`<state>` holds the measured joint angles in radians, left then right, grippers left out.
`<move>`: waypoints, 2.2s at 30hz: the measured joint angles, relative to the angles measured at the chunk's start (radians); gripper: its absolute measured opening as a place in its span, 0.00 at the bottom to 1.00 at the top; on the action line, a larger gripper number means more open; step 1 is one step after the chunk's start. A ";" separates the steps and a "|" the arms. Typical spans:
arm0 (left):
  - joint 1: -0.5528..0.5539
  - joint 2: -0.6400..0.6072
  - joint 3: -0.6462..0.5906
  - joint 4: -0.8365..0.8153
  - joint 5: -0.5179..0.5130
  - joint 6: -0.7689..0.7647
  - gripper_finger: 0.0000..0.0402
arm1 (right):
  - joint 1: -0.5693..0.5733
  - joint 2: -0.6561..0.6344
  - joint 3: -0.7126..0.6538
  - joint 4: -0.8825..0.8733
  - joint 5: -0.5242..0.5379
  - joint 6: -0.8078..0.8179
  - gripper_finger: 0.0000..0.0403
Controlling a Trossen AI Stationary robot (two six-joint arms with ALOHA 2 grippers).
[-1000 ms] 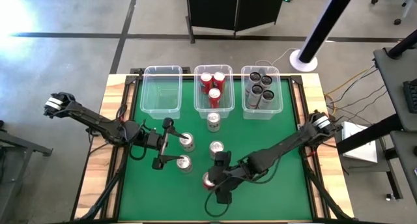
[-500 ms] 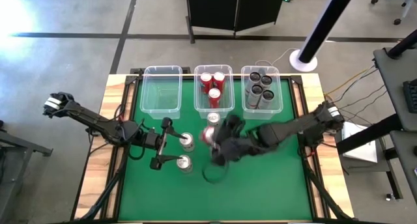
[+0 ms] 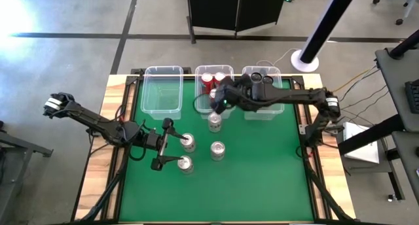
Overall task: Sort soda cans
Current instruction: Put the orange soda can into the top center transparent bin aligned with the other orange soda cans, then adjust the top center transparent bin
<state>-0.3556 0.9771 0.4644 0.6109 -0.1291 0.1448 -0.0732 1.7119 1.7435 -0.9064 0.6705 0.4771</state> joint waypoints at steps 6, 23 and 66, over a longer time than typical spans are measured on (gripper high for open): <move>0.000 0.000 0.000 0.000 0.000 0.000 0.79 | -0.064 0.003 -0.060 0.016 -0.139 0.044 0.72; 0.000 0.000 0.000 0.000 0.000 0.000 0.79 | -0.131 0.006 -0.328 0.315 -0.190 0.068 0.72; -0.002 -0.061 -0.002 -0.093 -0.002 -0.060 0.79 | 0.080 -0.042 -0.206 0.130 -0.305 -0.297 0.90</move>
<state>-0.3573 0.9157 0.4629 0.5179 -0.1307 0.0843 0.0071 1.6695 1.5375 -0.7767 0.3660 0.1797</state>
